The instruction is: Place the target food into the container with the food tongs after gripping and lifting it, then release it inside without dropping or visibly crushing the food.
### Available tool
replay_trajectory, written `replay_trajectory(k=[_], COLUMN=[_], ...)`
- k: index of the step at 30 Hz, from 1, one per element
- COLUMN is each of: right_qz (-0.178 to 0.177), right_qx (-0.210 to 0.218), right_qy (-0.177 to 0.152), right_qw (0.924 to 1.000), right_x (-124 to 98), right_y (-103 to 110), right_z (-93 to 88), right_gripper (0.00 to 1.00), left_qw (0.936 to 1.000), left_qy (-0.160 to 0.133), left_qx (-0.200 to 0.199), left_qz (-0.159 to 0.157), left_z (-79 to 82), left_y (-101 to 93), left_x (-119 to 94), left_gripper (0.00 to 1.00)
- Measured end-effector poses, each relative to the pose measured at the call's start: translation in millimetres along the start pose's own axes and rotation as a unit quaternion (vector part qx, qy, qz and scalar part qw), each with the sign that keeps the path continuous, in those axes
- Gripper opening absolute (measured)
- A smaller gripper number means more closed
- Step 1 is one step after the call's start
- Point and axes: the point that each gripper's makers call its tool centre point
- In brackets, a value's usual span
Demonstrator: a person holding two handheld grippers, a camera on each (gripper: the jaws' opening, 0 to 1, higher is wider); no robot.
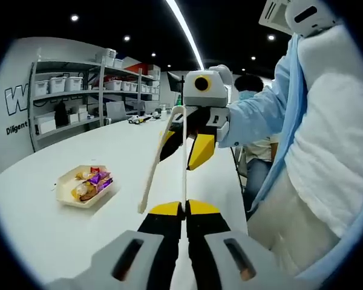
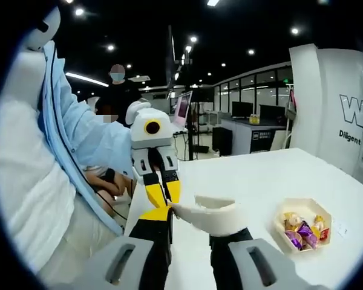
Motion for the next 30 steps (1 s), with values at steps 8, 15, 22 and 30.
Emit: replay_trajectory(k=[8, 15, 22, 30], right_qz=[0.012, 0.001, -0.013, -0.048], right_qx=[0.014, 0.024, 0.025, 0.042], right_qy=[0.01, 0.019, 0.034, 0.042], right_qw=[0.9998, 0.9995, 0.999, 0.9971], right_x=[-7.9, -13.1, -21.7, -44.5], right_y=[5.5, -1.6, -7.9, -19.8], right_z=[-7.5, -16.5, -29.5, -42.4], right_gripper=[0.11, 0.15, 0.2, 0.24], left_qw=[0.9998, 0.9996, 0.9987, 0.9962], left_qy=[0.013, 0.025, 0.049, 0.085], left_qx=[0.003, 0.002, -0.005, -0.008], left_qz=[-0.01, -0.014, -0.011, -0.016], left_z=[-6.1, -13.1, -30.0, -55.4], left_y=[-1.9, 0.5, 10.6, 25.9], left_x=[-0.1, -0.3, -2.8, 0.9], left_gripper=[0.0, 0.0, 0.0, 0.0])
Point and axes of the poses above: the point that each gripper's makers call its tool centre point, and the gripper's own axes: x roughly forward along the fingers, y roughly to its left, z roughly out of its top, and after that the axes turned 4 degrees about -y, right-handed
